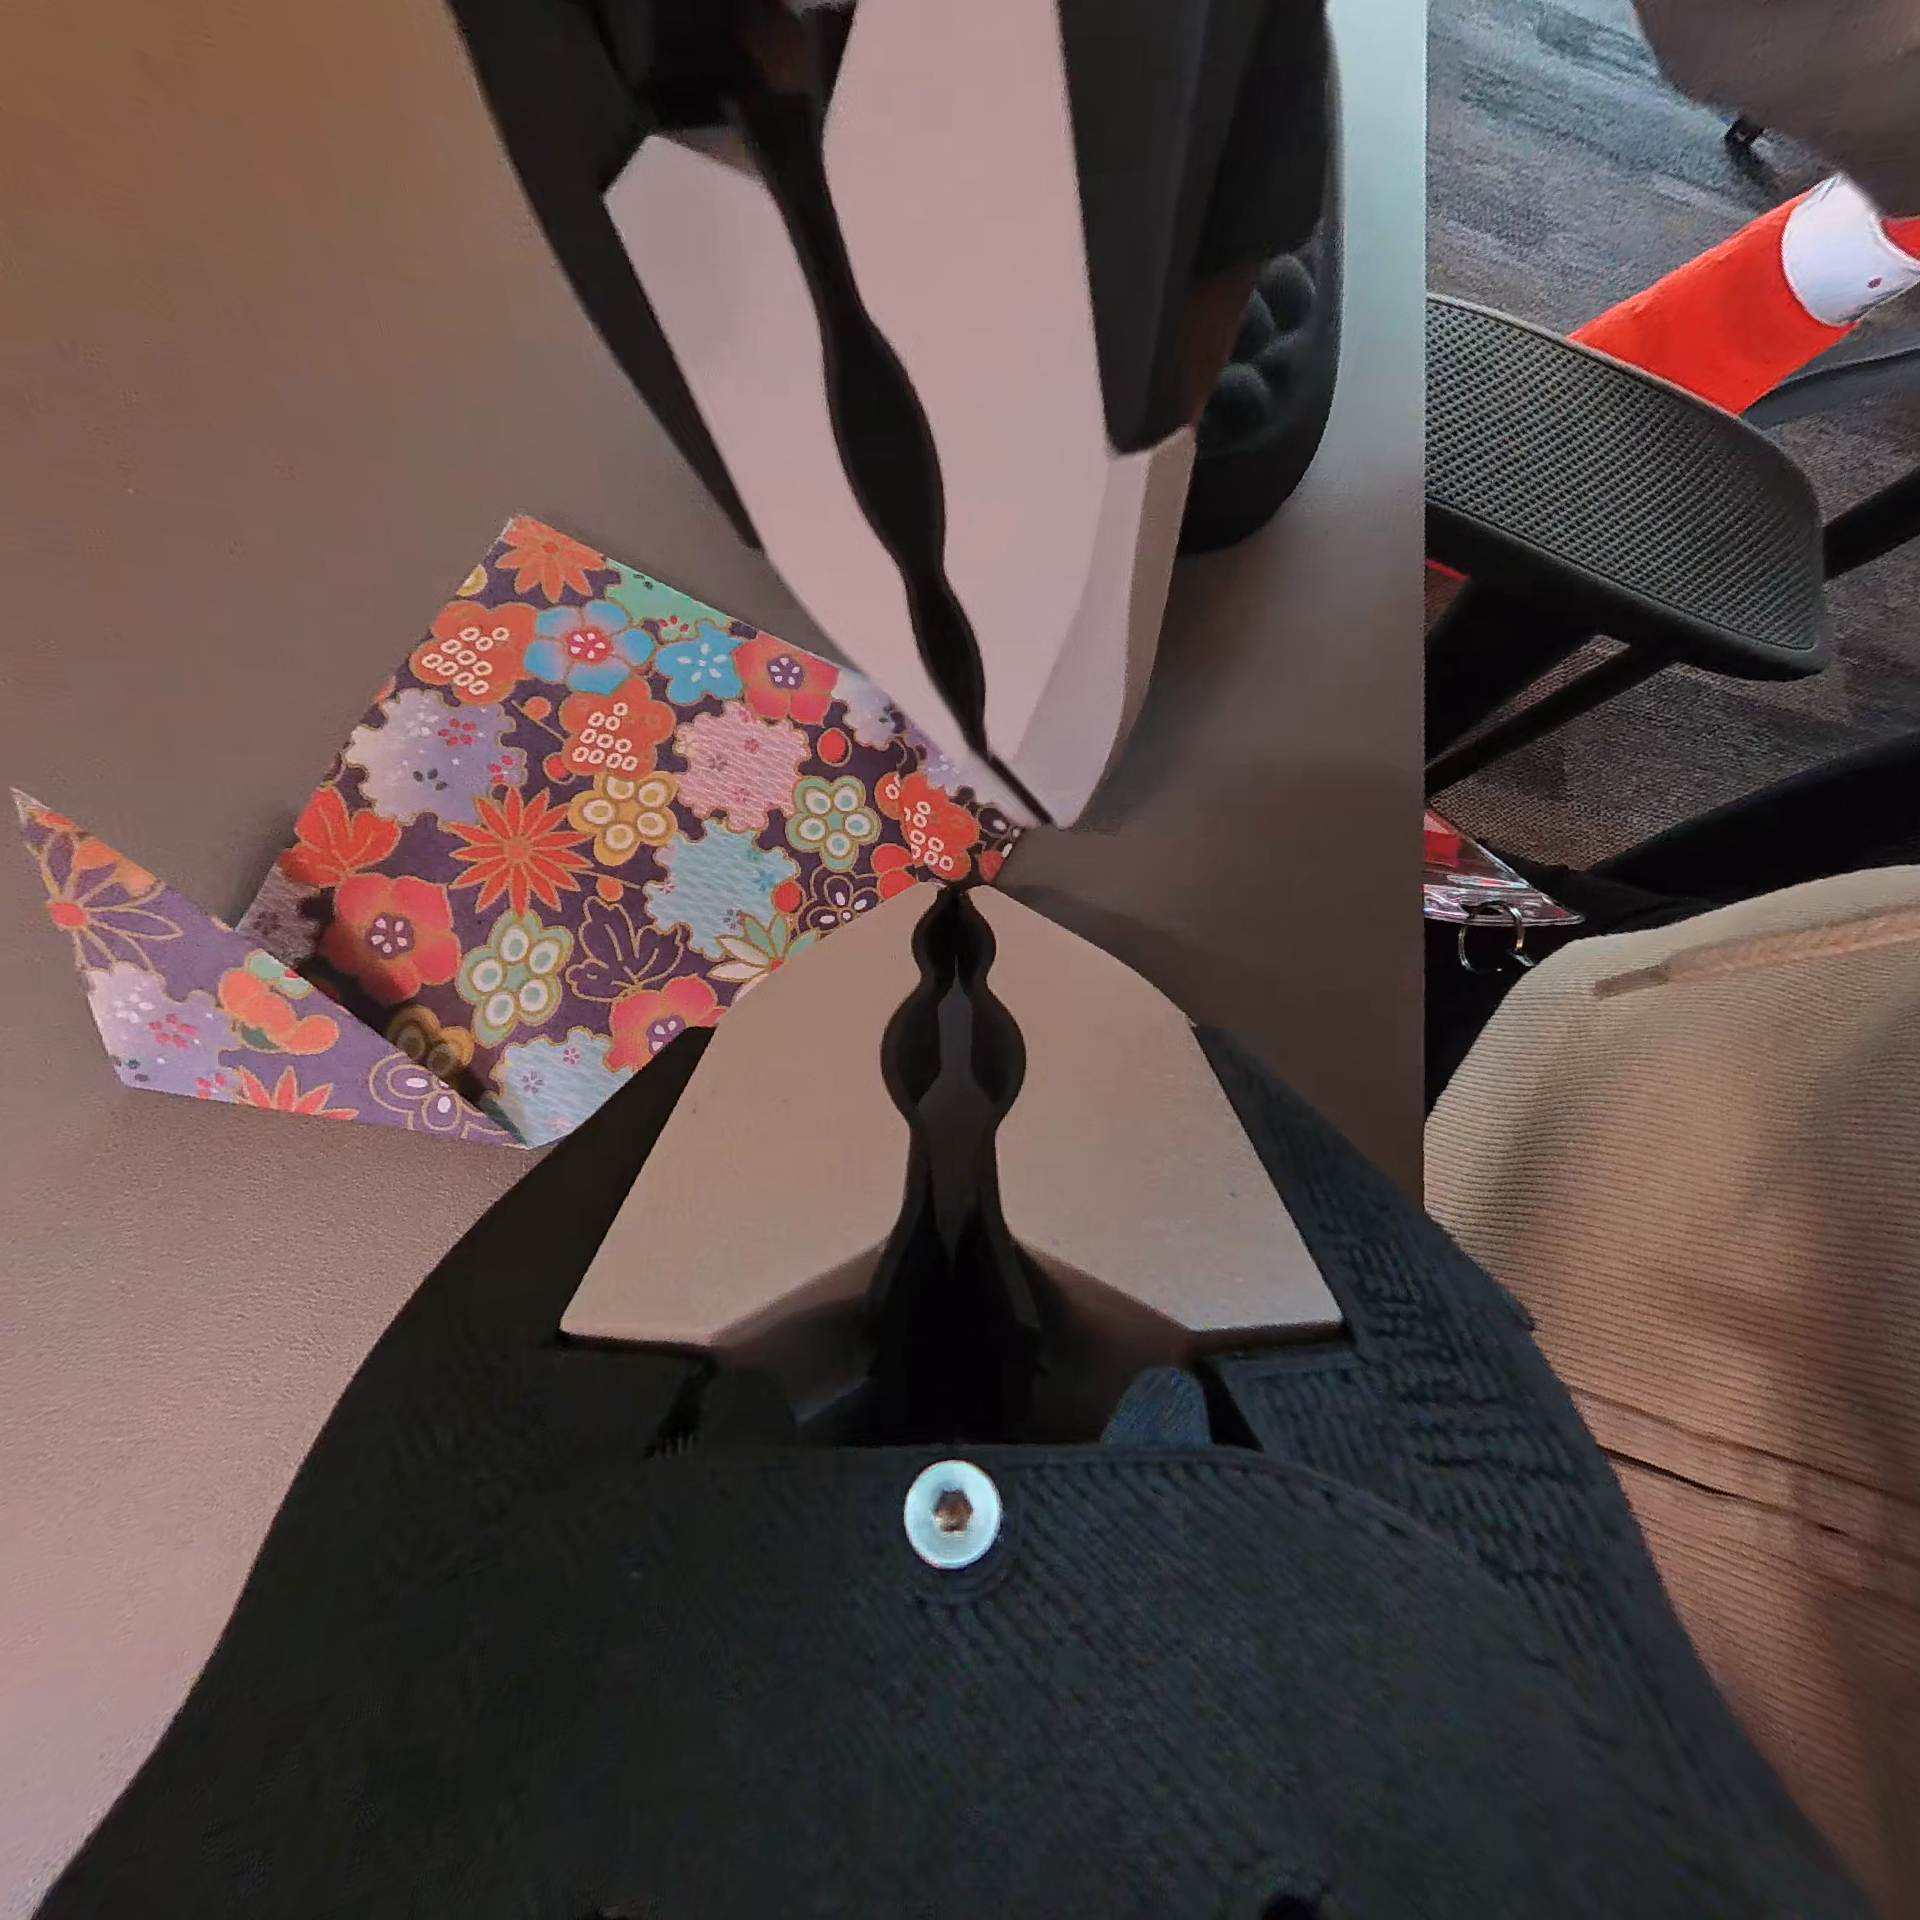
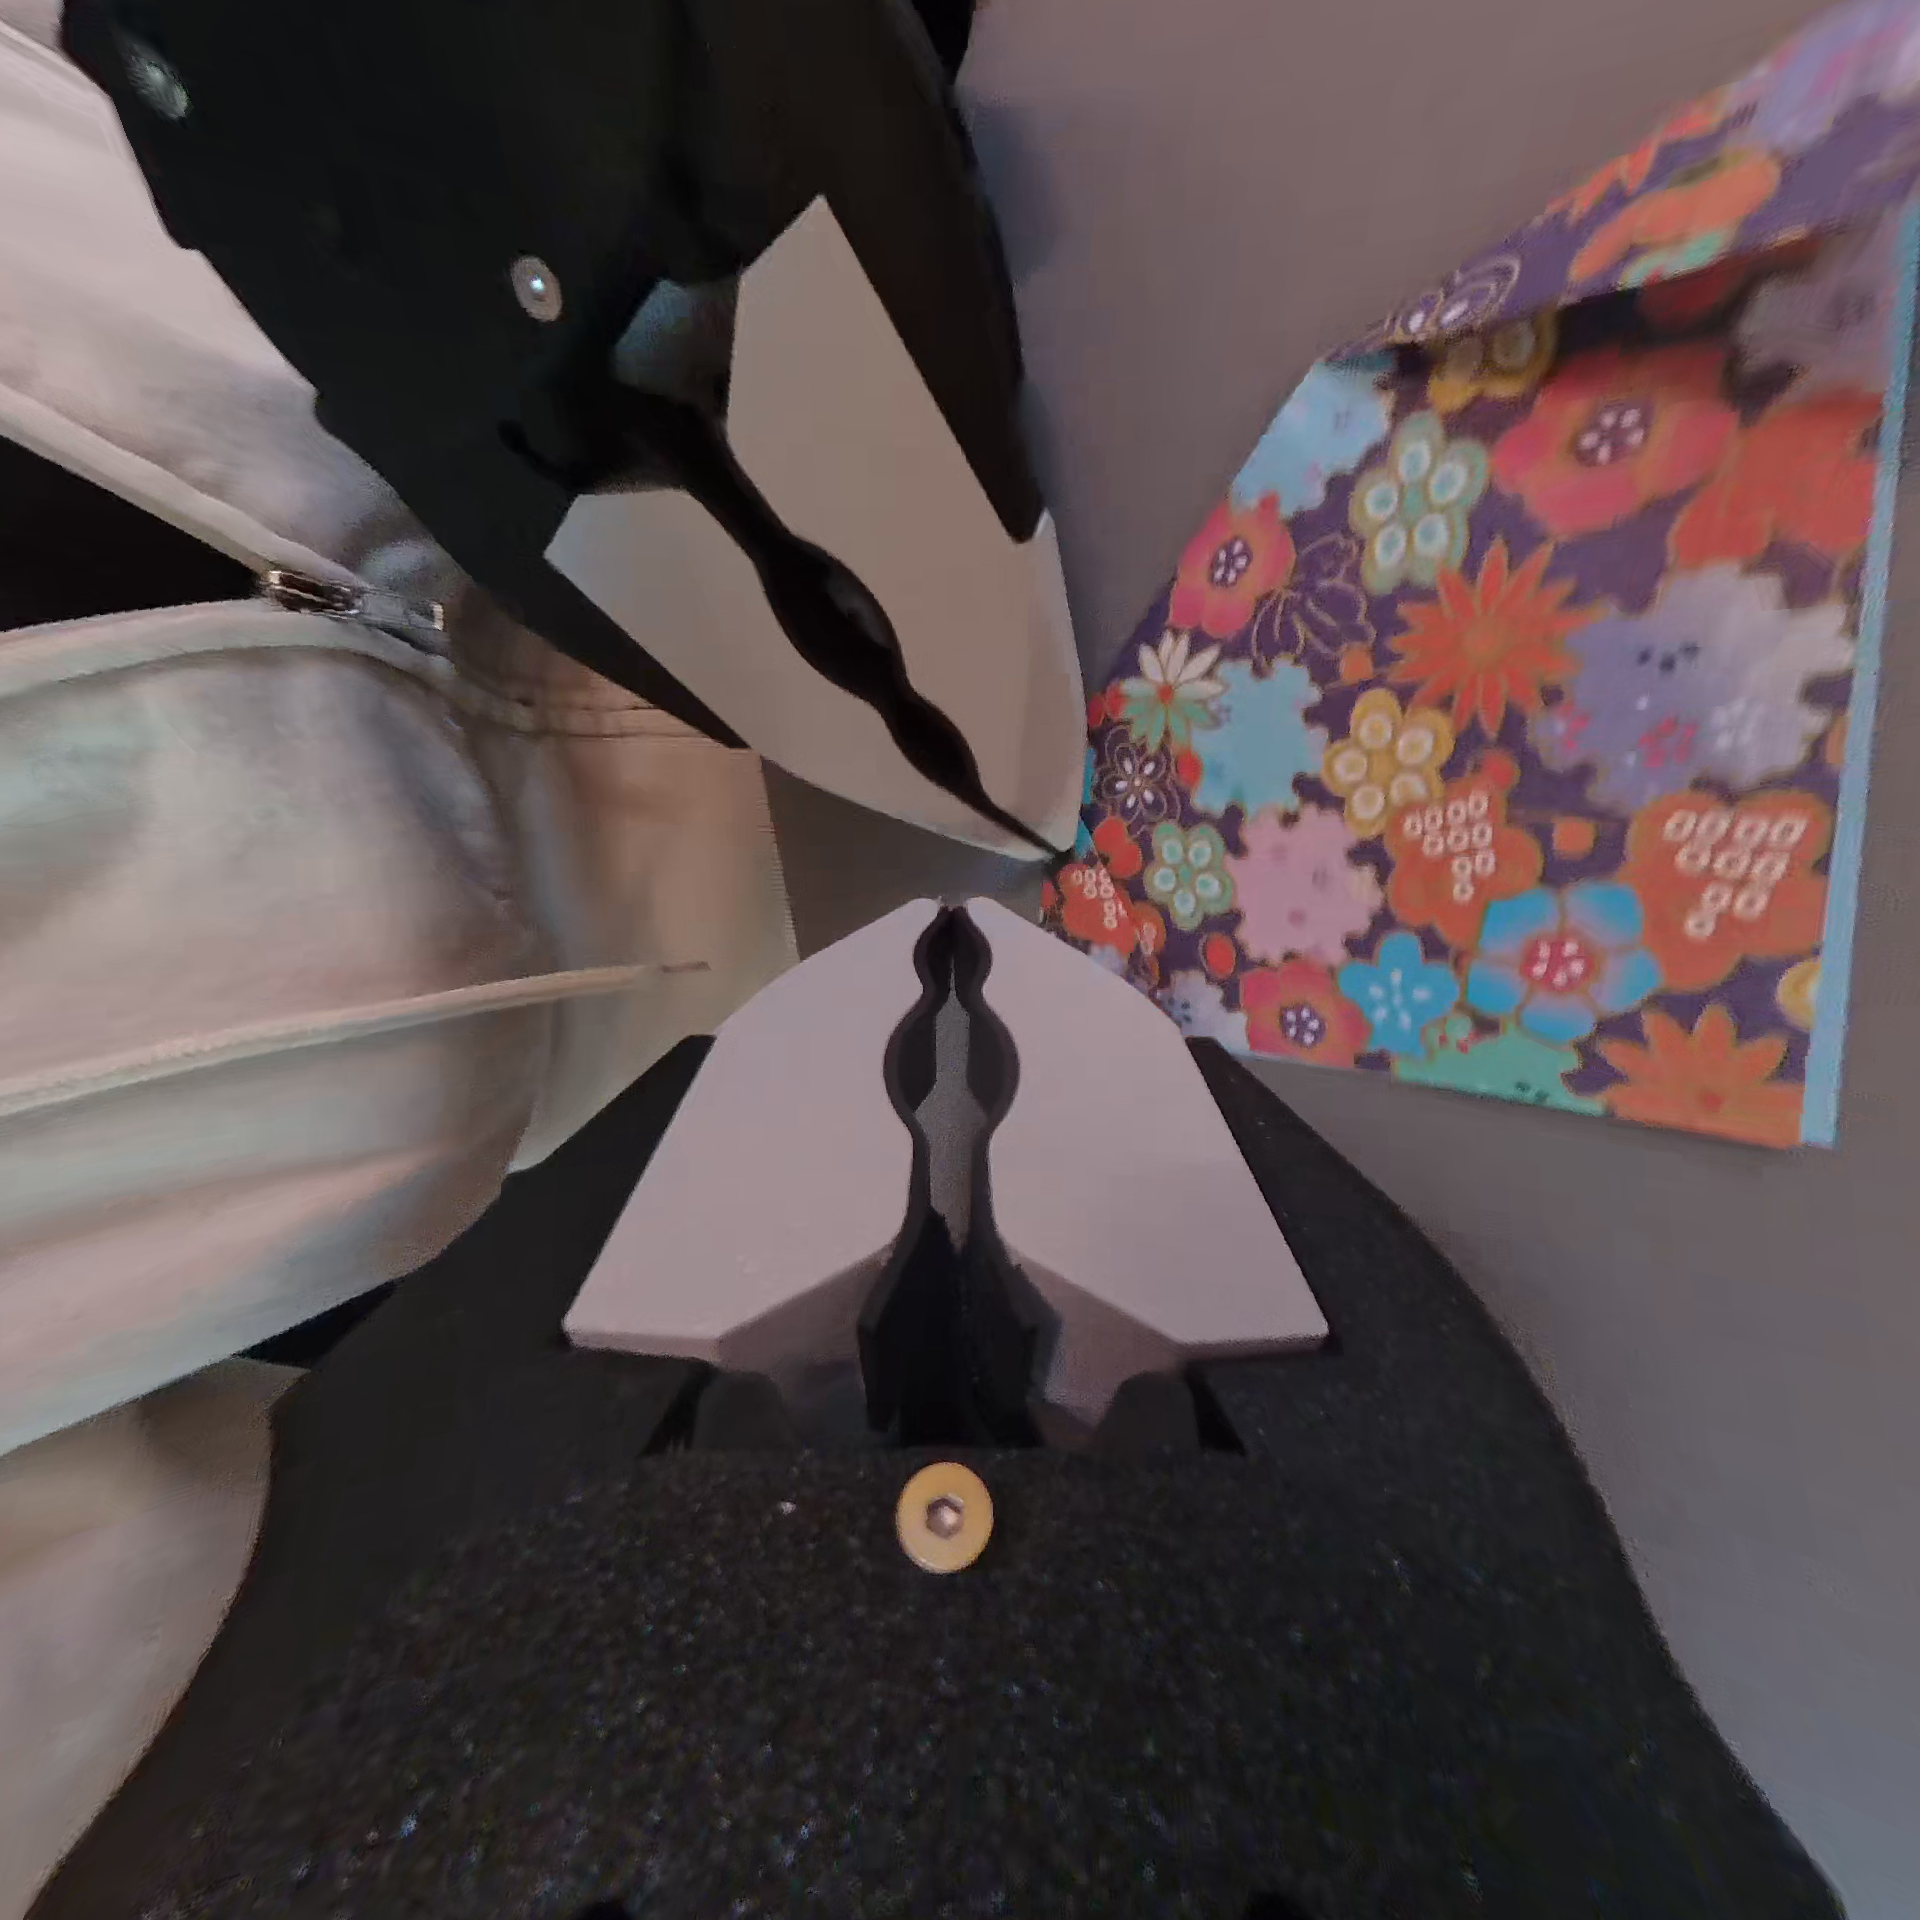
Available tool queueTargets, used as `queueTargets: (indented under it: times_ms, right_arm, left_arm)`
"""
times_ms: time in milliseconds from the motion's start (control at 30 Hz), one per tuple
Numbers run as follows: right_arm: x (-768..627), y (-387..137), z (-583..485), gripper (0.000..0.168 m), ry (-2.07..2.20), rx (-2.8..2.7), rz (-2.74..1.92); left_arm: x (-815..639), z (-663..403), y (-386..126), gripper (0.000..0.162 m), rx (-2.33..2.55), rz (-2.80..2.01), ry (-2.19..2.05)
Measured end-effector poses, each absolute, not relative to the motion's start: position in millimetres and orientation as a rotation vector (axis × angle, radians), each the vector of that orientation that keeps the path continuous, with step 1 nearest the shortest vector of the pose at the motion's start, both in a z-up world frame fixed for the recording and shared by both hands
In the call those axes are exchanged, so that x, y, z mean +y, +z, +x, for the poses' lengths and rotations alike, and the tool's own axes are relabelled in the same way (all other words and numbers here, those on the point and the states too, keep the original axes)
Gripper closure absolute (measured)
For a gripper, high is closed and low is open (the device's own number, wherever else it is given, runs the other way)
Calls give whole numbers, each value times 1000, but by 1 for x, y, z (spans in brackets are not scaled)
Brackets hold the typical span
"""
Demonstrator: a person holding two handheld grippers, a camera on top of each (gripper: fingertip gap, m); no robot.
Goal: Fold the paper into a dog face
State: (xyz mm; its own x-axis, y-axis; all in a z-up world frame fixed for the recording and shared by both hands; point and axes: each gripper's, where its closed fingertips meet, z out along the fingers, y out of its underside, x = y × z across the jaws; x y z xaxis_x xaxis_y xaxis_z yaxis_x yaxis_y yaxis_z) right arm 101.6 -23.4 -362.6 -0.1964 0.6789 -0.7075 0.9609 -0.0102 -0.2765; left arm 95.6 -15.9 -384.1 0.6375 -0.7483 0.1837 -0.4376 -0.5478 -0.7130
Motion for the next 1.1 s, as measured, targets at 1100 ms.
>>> queueTargets:
  times_ms: [1100]
  right_arm:
    - [-25, -381, 101, 168, -969, 1922, 1703]
  left_arm:
    - [-13, 91, -373, 162, 1122, -2101, -305]
